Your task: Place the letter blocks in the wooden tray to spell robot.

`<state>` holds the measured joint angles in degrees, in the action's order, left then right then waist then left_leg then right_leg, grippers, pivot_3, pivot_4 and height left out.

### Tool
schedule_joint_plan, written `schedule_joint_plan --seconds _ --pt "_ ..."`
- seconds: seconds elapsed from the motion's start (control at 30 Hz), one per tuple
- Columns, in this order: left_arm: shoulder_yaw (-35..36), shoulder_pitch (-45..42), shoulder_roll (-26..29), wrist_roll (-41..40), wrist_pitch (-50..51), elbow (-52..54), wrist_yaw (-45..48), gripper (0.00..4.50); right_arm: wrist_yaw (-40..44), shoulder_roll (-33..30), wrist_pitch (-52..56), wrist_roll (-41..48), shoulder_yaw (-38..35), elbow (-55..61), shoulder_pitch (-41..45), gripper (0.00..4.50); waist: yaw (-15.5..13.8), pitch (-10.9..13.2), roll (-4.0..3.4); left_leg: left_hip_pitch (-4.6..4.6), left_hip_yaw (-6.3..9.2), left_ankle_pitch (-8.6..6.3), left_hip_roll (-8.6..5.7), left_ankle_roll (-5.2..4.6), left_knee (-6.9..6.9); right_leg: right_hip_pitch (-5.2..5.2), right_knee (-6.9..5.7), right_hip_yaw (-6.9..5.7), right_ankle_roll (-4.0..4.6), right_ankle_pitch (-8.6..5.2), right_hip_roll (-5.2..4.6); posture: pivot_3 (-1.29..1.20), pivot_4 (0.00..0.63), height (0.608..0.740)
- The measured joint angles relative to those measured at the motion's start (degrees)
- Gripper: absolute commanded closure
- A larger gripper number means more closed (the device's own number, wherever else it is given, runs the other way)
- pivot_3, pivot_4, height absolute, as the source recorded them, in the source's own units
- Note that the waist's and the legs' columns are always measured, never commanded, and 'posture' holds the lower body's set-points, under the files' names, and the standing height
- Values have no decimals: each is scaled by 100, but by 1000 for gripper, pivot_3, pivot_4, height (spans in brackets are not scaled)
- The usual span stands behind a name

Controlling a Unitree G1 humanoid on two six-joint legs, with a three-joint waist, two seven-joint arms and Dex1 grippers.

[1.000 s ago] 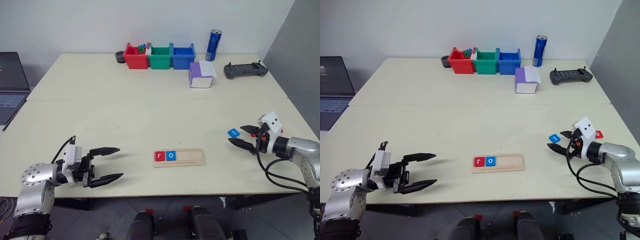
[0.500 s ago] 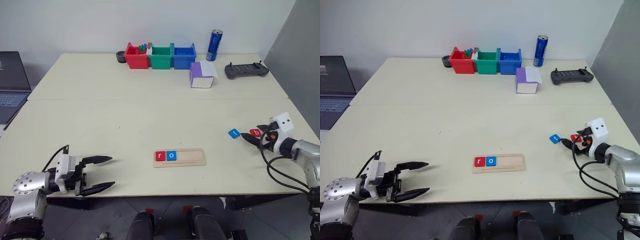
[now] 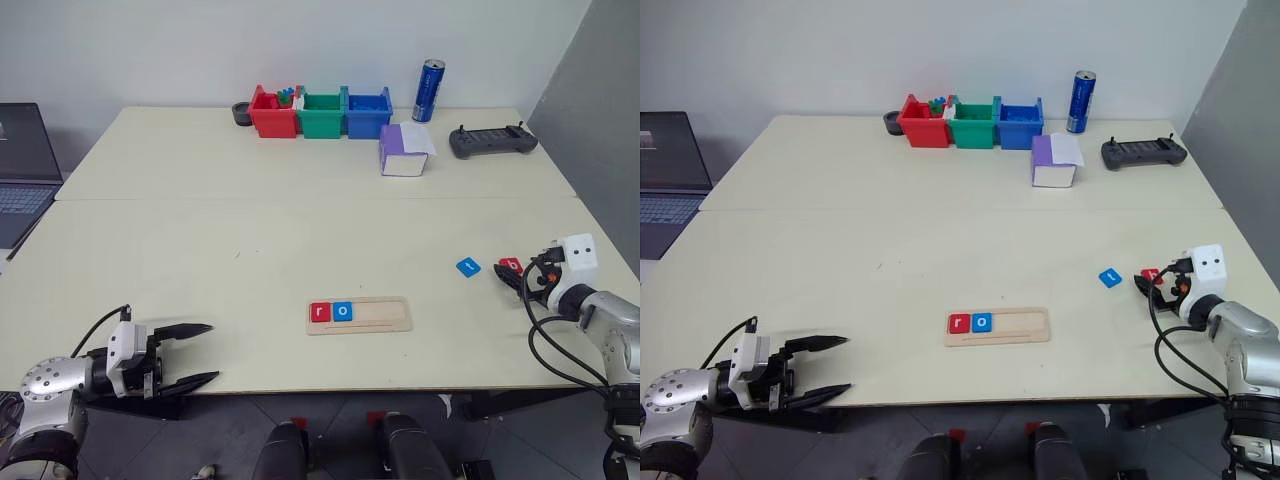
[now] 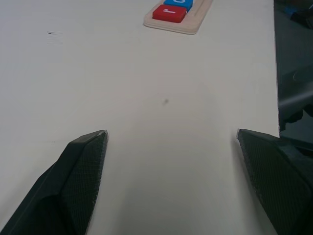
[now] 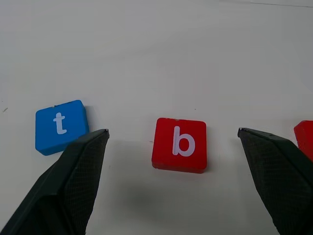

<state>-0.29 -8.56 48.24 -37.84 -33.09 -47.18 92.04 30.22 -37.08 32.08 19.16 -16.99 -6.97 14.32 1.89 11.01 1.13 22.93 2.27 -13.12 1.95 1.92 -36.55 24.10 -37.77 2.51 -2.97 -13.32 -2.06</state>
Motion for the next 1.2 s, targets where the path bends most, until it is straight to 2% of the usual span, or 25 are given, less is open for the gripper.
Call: schedule_joint_plan --seconds 0.33,0.53,0.6,0.87,1.2 --pt "-186 -17 207 -459 -218 50 1 26 -78 11 178 8 -2 99 -61 0 0 0 0 -1 0 0 1 0 3 1 0 0 1 0 0 0 150 740" --pt "-174 -13 504 -821 65 712 4 26 -50 9 218 7 -1 99 -60 0 2 0 0 -1 0 0 2 0 6 2 2 0 2 -1 0 0 150 740" --pt "-153 -17 629 -918 287 1027 5 26 -43 8 226 7 -1 99 -59 0 2 0 0 -1 0 0 2 0 7 2 2 0 2 -1 0 0 150 740" --pt "426 -46 812 -942 2481 3620 -557 26 -32 8 250 7 10 99 -60 0 6 1 0 -2 -1 0 1 0 19 2 9 0 4 -3 1 0 150 740" --pt "808 101 789 -729 3743 4610 -957 26 -30 8 330 7 10 99 -88 0 85 1 0 -7 -1 0 1 0 43 5 11 0 13 -9 4 0 150 740"
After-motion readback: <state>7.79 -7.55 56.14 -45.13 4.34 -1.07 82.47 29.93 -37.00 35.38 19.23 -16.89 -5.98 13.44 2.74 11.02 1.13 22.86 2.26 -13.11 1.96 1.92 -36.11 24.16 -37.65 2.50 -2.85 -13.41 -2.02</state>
